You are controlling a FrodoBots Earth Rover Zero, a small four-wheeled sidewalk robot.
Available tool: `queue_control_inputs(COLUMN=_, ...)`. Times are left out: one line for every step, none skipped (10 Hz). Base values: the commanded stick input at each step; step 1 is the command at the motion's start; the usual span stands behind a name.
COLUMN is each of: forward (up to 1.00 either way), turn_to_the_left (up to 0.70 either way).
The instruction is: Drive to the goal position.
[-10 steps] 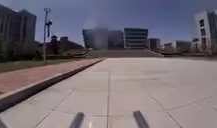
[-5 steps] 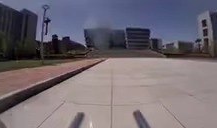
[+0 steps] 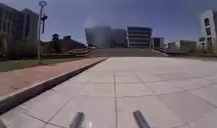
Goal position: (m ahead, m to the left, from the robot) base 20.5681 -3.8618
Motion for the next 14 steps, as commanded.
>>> queue_control_inputs(forward=1.0, turn_to_the_left=-0.17)
queue_control_inputs(forward=1.0, turn_to_the_left=0.0)
queue_control_inputs(forward=1.0, turn_to_the_left=0.0)
queue_control_inputs(forward=1.0, turn_to_the_left=0.0)
queue_control_inputs(forward=1.0, turn_to_the_left=0.0)
queue_control_inputs(forward=1.0, turn_to_the_left=0.0)
queue_control_inputs(forward=1.0, turn_to_the_left=0.0)
queue_control_inputs(forward=1.0, turn_to_the_left=-0.08)
queue_control_inputs(forward=1.0, turn_to_the_left=-0.27)
queue_control_inputs(forward=1.0, turn_to_the_left=-0.27)
queue_control_inputs(forward=1.0, turn_to_the_left=-0.17)
queue_control_inputs(forward=1.0, turn_to_the_left=0.0)
queue_control_inputs(forward=1.0, turn_to_the_left=0.0)
queue_control_inputs(forward=1.0, turn_to_the_left=0.0)
